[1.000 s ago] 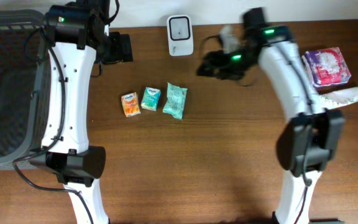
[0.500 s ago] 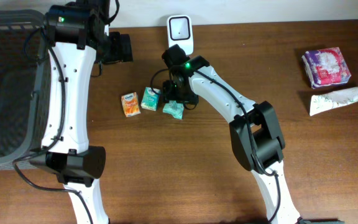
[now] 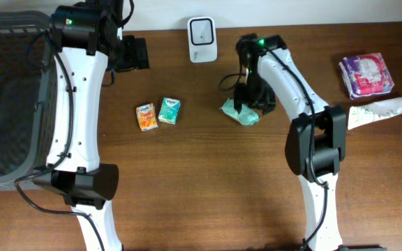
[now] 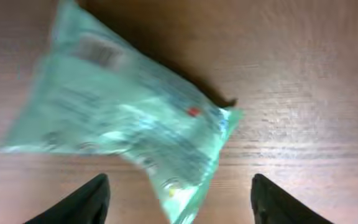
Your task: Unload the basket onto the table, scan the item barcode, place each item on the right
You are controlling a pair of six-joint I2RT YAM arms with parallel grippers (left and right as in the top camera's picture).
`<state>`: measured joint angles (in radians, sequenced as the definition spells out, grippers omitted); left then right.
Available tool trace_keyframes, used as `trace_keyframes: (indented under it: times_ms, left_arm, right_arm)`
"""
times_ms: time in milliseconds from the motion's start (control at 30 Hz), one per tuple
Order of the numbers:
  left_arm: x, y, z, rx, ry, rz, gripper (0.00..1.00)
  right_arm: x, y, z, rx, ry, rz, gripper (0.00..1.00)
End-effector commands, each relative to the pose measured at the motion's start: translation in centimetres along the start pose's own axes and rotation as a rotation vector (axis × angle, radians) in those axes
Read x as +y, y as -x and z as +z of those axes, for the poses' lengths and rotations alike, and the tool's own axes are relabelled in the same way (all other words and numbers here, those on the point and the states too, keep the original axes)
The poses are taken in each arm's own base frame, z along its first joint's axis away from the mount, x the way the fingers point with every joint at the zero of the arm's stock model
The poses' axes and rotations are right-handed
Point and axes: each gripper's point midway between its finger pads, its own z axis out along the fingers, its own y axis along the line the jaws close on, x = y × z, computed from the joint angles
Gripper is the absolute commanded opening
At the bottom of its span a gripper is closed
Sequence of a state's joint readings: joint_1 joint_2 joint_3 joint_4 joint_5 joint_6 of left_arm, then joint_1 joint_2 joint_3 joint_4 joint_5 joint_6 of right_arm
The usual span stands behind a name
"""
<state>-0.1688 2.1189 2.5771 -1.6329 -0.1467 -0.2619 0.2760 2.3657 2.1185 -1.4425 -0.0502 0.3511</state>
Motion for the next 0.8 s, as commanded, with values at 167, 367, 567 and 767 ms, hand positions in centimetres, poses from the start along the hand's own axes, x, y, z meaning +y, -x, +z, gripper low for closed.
trace_keyframes:
  times_ms: [167,367,567,767]
  left_arm:
    - [0.1,0.2,-0.6,-0.017,-0.004,-0.009,0.99]
    - [0.1,0.2,-0.6,-0.017,-0.004,-0.009,0.99]
    - [0.1,0.2,-0.6,-0.017,-0.004,-0.01,0.99]
    - [0.1,0.2,-0.6,-0.017,-0.004,-0.01,0.99]
  right_arm:
    - [3.2,-0.1,-0.8,-0.129,-0.296,-0.452,0.76]
    - [1.2,1.4,1.9,-0.159,-0.427,-0.513,0.78]
    - [1.5,1.4,3.9,-0.149,-0.366,-0.527,0.27]
    - [6.2,0.3,-0.3,-0.092,0.124,-0.438,0.22]
